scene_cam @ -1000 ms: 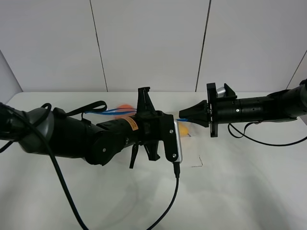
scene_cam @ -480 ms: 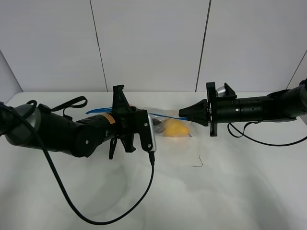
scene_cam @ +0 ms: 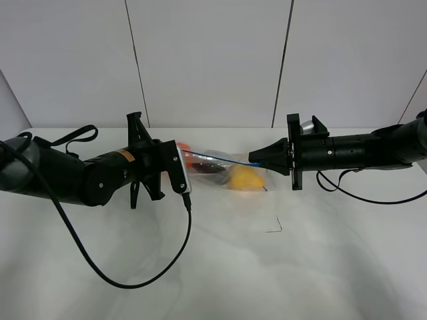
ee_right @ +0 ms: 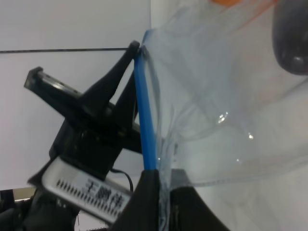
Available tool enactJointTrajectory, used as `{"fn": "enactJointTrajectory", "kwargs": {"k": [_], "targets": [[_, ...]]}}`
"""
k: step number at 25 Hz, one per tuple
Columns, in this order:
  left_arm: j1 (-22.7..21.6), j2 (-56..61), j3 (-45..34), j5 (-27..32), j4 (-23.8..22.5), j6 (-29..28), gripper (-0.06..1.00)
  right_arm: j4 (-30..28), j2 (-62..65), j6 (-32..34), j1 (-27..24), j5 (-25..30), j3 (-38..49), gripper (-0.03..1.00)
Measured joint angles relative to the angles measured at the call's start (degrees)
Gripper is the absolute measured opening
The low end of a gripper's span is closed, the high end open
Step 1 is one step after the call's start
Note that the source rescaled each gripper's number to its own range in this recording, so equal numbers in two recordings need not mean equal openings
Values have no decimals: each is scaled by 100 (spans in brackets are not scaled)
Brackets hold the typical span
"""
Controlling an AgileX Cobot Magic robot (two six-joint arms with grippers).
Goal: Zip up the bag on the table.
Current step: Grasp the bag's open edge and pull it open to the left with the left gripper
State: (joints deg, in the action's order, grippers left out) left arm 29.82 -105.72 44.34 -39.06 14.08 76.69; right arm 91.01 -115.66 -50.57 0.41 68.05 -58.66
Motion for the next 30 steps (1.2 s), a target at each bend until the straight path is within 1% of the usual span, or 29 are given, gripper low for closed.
{"fn": "enactJointTrajectory", "kwargs": {"k": [4, 15, 30], "targets": [[-285, 0, 0, 0, 4, 0, 0, 0, 0, 7, 0, 15, 0, 0], [-825, 0, -59, 31, -17, 6, 0, 0, 0, 7, 0, 36, 0, 0], [-1157, 0, -59, 43, 9, 11, 0, -11, 0, 12, 0, 43, 0, 0]]}}
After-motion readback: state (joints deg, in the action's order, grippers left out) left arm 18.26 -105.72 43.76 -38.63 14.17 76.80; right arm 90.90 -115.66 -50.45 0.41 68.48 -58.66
